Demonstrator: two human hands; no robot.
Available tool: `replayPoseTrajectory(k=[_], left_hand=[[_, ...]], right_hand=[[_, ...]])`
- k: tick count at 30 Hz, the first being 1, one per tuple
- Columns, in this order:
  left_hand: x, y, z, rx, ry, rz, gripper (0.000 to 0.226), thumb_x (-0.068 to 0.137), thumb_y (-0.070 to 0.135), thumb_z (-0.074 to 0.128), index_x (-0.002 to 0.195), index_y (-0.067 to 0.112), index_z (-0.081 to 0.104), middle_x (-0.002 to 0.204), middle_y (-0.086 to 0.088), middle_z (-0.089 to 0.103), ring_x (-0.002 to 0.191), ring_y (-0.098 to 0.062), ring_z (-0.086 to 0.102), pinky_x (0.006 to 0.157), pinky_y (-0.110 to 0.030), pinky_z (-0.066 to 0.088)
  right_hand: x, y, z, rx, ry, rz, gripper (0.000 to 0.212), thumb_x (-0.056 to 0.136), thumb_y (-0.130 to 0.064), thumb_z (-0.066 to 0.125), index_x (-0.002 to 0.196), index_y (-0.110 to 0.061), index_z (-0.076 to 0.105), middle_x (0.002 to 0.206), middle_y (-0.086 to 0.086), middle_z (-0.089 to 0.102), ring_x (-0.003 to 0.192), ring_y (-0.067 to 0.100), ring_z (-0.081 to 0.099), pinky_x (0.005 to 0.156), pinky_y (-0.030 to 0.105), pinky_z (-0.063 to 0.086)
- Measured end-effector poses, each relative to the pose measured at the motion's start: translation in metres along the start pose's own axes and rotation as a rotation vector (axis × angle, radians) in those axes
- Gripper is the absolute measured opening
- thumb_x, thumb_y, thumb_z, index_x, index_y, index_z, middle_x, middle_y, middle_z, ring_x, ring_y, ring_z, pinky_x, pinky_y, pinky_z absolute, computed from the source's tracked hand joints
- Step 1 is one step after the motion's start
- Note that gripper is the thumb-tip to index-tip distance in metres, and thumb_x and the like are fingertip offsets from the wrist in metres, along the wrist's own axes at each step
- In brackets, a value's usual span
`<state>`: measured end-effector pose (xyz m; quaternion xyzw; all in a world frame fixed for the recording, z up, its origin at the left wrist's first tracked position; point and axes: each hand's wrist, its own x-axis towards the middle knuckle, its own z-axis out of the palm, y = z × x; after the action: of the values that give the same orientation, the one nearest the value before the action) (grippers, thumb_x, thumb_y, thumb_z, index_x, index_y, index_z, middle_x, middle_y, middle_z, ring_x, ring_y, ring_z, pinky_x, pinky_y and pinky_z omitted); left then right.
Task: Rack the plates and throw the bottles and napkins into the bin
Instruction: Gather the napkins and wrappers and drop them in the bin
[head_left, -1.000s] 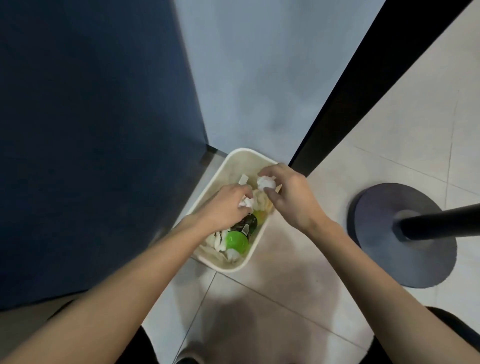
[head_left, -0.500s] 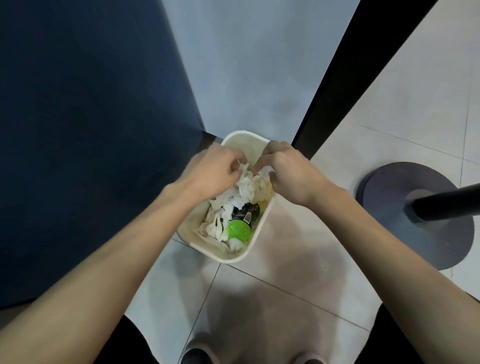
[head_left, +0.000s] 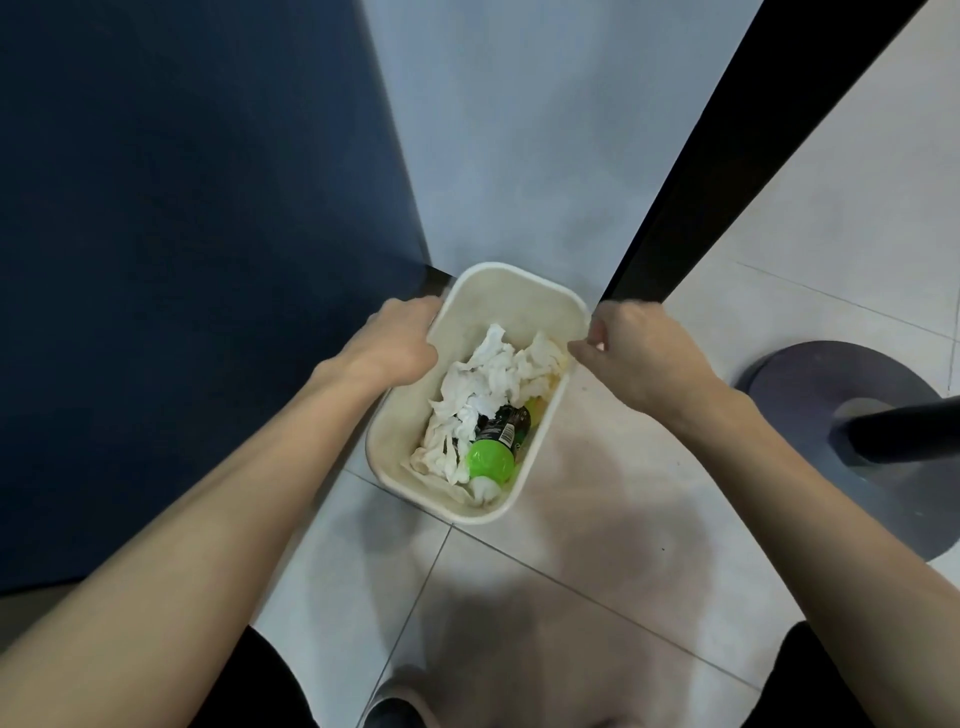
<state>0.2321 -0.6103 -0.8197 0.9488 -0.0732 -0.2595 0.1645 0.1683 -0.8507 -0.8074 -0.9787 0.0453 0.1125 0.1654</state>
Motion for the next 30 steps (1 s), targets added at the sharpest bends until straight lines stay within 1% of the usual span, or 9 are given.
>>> replayPoseTrajectory(k=[2,5,9,14,16,19,24,27,30], left_hand=[[0.001,-0.003,0.001,-0.001,0.010,-0.012,0.034,0.084,0.005,0.049,0.113,0.020,0.056,0.101,-0.005,0.059,0.084,-0.027,0.061,0.072,-0.046,0.058],[0.003,-0.005,0.001,0.005,0.008,-0.007,0.032,0.083,0.005,0.050,0.111,0.020,0.055,0.100,-0.005,0.059,0.084,-0.027,0.062,0.073,-0.049,0.058],[0.003,-0.007,0.000,-0.020,-0.001,-0.011,0.034,0.082,0.007,0.050,0.113,0.021,0.055,0.103,-0.005,0.060,0.087,-0.028,0.063,0.077,-0.049,0.058],[-0.007,-0.006,-0.004,-0.092,0.047,-0.012,0.052,0.088,0.019,0.060,0.138,0.028,0.047,0.118,-0.002,0.064,0.102,-0.025,0.063,0.087,-0.045,0.055],[-0.022,-0.001,-0.008,-0.151,0.185,0.042,0.055,0.090,0.018,0.063,0.141,0.024,0.046,0.127,0.000,0.061,0.111,-0.020,0.061,0.094,-0.044,0.052],[-0.064,0.014,-0.020,-0.212,0.324,0.116,0.046,0.088,0.015,0.063,0.132,0.022,0.055,0.127,0.003,0.060,0.114,-0.017,0.058,0.093,-0.043,0.051],[-0.145,0.037,-0.071,-0.294,0.203,0.061,0.040,0.087,0.013,0.063,0.126,0.022,0.061,0.124,0.005,0.062,0.114,-0.017,0.057,0.097,-0.043,0.049],[-0.202,0.060,-0.119,-0.359,0.119,0.063,0.036,0.087,0.008,0.065,0.122,0.017,0.064,0.116,0.004,0.066,0.104,-0.017,0.062,0.096,-0.033,0.049],[-0.264,0.088,-0.172,-0.419,0.096,0.062,0.035,0.088,0.001,0.064,0.121,0.011,0.065,0.112,-0.001,0.068,0.100,-0.016,0.064,0.092,-0.026,0.048]], right_hand=[[-0.001,0.000,0.009,0.085,-0.143,0.078,0.044,0.096,-0.042,0.053,0.072,-0.006,0.057,0.083,0.013,0.060,0.073,0.032,0.058,0.059,0.035,0.041],[0.000,-0.004,0.015,0.262,-0.219,0.109,0.052,0.098,-0.040,0.049,0.075,0.005,0.062,0.078,0.017,0.065,0.071,0.036,0.064,0.068,0.045,0.055],[0.004,-0.007,0.010,0.292,-0.284,0.169,0.046,0.098,-0.034,0.048,0.074,0.001,0.067,0.070,0.011,0.068,0.063,0.028,0.069,0.067,0.033,0.055],[0.000,-0.011,0.002,0.247,-0.298,0.165,0.056,0.098,-0.041,0.044,0.063,-0.002,0.064,0.055,0.009,0.066,0.046,0.023,0.065,0.070,0.035,0.056],[-0.004,-0.020,-0.011,0.246,-0.233,0.142,0.053,0.097,-0.040,0.046,0.066,0.000,0.063,0.057,0.010,0.065,0.052,0.029,0.066,0.068,0.038,0.057],[-0.013,-0.044,-0.040,0.300,-0.194,0.057,0.036,0.094,-0.029,0.054,0.069,-0.004,0.059,0.070,0.014,0.065,0.068,0.036,0.064,0.069,0.043,0.057],[-0.066,-0.093,-0.105,0.363,-0.233,-0.040,0.014,0.087,-0.009,0.054,0.081,-0.014,0.066,0.074,0.000,0.064,0.074,0.021,0.059,0.067,0.029,0.046],[-0.107,-0.119,-0.154,0.403,-0.302,-0.065,0.015,0.086,-0.009,0.057,0.094,-0.013,0.068,0.080,0.001,0.066,0.076,0.018,0.059,0.072,0.029,0.048],[-0.153,-0.143,-0.214,0.443,-0.341,-0.078,0.017,0.085,-0.010,0.055,0.095,-0.017,0.067,0.086,0.003,0.068,0.080,0.020,0.061,0.077,0.032,0.051]])
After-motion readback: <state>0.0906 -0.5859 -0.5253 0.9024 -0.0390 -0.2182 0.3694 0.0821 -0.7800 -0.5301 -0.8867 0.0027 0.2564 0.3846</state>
